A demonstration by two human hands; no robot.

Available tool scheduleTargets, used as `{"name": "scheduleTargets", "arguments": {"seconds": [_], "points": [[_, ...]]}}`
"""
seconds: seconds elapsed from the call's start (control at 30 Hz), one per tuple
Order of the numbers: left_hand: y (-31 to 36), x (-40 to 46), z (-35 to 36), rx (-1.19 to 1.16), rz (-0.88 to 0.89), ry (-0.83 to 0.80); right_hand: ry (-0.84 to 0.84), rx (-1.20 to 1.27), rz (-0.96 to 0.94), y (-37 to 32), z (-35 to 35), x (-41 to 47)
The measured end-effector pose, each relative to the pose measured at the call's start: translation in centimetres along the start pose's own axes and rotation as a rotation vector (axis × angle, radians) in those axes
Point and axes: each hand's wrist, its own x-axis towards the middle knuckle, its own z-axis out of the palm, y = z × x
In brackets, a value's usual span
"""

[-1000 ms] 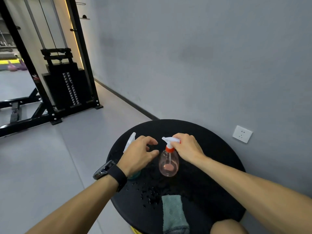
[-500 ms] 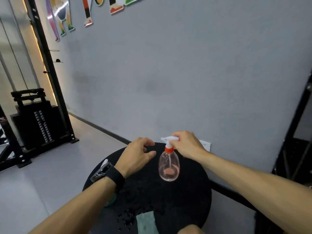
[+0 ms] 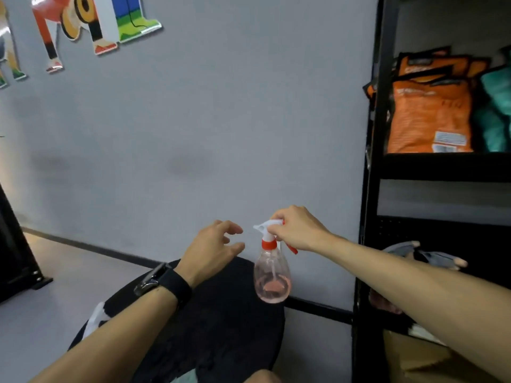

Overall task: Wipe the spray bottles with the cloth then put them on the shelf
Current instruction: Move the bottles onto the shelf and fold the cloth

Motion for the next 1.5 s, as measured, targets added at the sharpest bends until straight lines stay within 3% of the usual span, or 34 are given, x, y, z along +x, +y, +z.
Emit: {"name": "scheduleTargets", "arguments": {"seconds": [1.0,1.5], "points": [[23.4,3.9,14.1,-0.166,0.516,-0.243,0.356,-0.159,0.352,15.1,-21.6,-14.2],[26.7,5.1,20.4,-0.188,0.567,-0.333,0.386,-0.173,0.492,23.6,-23.0,-15.9]]}}
